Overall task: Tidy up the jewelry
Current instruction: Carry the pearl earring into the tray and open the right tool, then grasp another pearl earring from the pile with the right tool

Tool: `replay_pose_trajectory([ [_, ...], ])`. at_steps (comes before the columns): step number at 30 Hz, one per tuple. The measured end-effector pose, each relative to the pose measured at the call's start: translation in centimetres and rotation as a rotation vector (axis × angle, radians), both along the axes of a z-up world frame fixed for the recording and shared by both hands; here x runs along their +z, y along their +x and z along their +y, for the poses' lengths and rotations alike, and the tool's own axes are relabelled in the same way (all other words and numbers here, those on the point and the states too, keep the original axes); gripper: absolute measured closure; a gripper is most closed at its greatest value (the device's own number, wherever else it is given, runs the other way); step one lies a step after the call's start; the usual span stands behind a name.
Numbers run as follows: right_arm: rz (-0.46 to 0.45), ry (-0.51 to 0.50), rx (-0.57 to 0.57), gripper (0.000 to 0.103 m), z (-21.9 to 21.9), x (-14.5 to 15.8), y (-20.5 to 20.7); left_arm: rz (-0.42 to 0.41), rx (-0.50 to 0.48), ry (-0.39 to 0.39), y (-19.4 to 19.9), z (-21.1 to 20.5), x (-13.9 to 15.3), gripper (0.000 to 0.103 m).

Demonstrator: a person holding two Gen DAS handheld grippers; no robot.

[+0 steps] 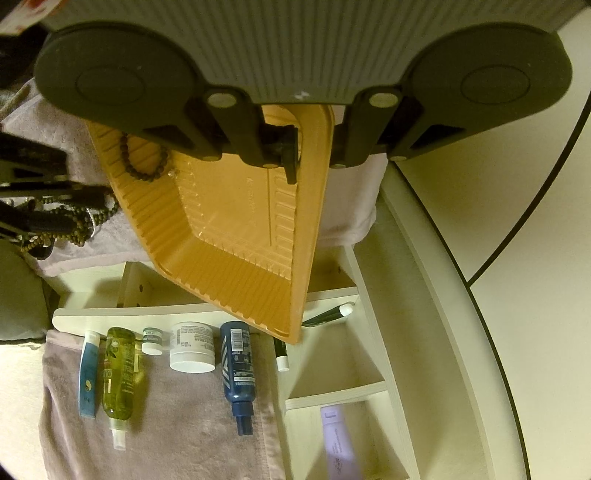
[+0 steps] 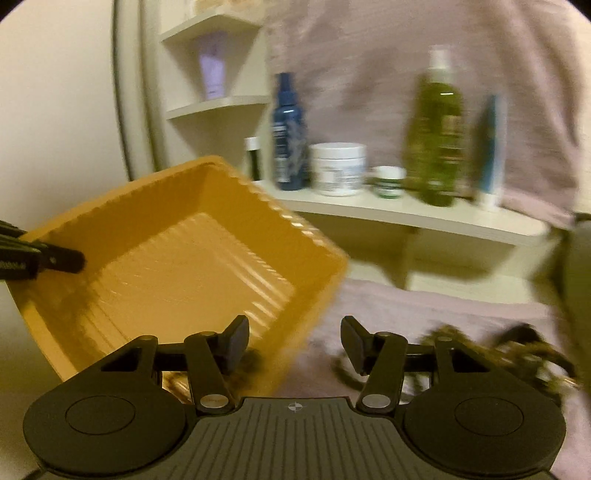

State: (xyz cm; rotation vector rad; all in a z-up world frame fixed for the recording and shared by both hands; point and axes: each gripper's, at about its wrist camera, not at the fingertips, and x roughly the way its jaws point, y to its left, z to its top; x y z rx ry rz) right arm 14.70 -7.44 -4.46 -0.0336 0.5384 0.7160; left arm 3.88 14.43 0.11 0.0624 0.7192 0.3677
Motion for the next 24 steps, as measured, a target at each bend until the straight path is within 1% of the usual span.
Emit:
replay_pose_trajectory([
  [5, 0.018, -0.006, -0.146, 0.048, -4.5, -0.4, -0.2, 0.001, 0.001, 0.002, 0.0, -0.1, 0.1, 0.098],
  [10, 0.032, -0.033, -0.254, 0.048, -8.4, -1.2, 0.0, 0.001, 0.002, 0.001, 0.1, -0.2, 0.1, 0.098],
  [16, 0.067, -0.078, -0.344, 0.048, -10.9, -2.6, 1.1, 0.0, 0.0, 0.004, 0.1, -0.1, 0.1, 0.098],
  [24, 0.089, -0.12, -0.385, 0.049, -12.1, -4.2, 2.4, 0.004, 0.0, 0.007, 0.1, -0.2, 0.2, 0.098],
])
